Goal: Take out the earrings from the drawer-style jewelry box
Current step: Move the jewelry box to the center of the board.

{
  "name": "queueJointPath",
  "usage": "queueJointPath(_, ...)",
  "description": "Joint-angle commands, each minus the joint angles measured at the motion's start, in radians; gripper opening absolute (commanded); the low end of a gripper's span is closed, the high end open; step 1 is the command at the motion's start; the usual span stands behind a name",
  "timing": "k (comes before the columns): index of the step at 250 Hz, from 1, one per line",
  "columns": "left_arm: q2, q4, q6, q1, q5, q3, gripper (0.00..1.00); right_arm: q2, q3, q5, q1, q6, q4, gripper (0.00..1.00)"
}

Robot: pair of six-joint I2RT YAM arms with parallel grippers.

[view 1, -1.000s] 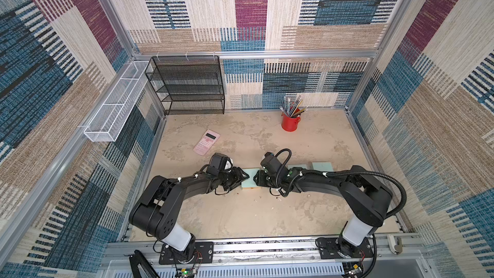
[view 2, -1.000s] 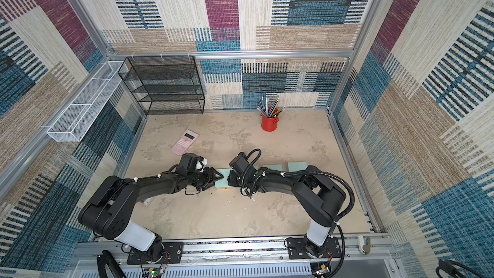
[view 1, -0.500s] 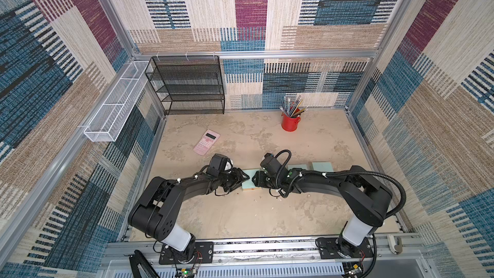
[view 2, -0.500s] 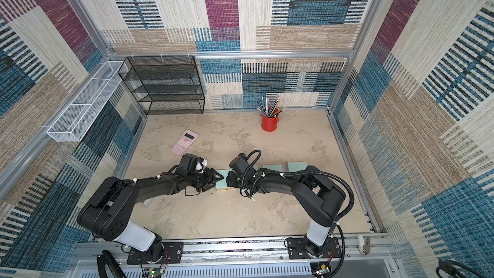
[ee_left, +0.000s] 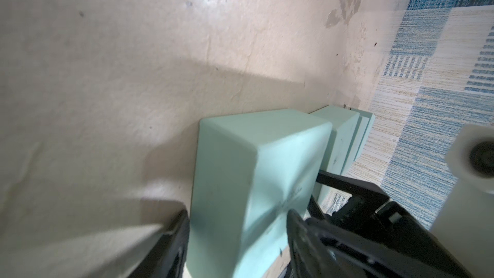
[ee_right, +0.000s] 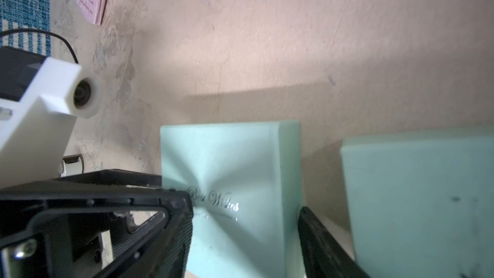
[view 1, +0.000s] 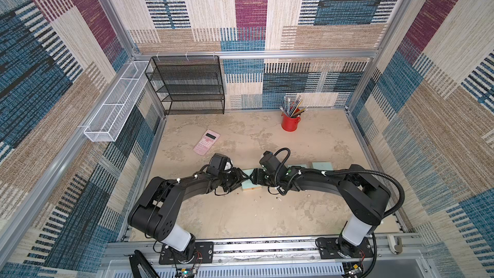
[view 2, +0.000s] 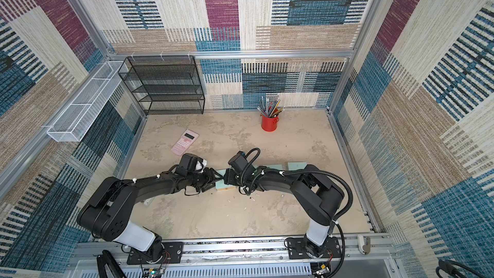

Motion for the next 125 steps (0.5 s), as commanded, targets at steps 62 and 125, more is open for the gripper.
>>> queueJointPath(62,0.021,-0.007,0.016,0.014,0.027,0.038,0.60,-0.002,0.008,0.006,-0.003,-0.016,0.013,0.73)
queueJointPath(125,0.027,-0.009,0.016,0.026,0.029,0.055,0.60,-0.001,0.012,-0.005,-0.003,-0.015,0.024,0.73)
